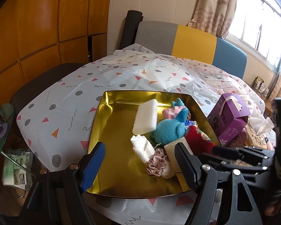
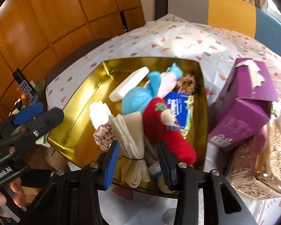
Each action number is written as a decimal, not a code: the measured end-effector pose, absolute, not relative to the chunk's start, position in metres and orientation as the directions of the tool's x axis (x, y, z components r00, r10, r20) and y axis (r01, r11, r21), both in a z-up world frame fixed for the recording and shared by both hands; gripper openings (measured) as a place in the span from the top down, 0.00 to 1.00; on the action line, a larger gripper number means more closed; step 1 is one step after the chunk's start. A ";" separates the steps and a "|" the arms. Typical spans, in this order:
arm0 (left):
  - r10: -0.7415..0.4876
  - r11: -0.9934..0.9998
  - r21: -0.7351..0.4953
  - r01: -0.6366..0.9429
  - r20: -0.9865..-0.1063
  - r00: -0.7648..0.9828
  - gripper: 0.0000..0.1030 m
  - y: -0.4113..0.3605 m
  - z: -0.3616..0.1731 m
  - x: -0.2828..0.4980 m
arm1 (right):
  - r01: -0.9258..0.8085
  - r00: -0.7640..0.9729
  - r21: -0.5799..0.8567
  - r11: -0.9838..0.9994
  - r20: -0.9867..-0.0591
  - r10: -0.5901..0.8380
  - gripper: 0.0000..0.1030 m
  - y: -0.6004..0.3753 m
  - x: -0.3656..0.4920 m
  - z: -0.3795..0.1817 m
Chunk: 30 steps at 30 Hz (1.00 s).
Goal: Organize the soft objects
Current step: 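Move the right gripper to the white package and grasp it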
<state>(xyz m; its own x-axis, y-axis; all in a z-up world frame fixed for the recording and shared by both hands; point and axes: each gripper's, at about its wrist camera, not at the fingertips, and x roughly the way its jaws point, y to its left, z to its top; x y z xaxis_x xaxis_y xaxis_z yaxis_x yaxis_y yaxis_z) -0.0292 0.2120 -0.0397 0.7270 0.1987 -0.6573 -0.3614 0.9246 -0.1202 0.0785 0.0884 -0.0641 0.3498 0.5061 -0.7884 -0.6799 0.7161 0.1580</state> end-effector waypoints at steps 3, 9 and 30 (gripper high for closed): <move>0.193 0.931 -0.113 -0.348 -0.655 0.730 0.25 0.207 -0.038 -0.028 | -0.662 0.389 0.153 0.733 -0.766 0.511 0.60 0.077 0.080 -0.054; 0.182 0.942 -0.097 -0.320 -0.655 0.733 0.25 0.195 -0.035 -0.025 | -0.633 0.479 0.144 0.761 -0.699 0.531 0.60 0.039 0.078 -0.021; -0.033 0.993 -0.109 -0.049 -0.641 0.767 0.25 0.118 -0.014 -0.002 | -0.089 0.517 -0.011 0.996 -0.855 0.036 0.34 -0.297 0.157 -0.011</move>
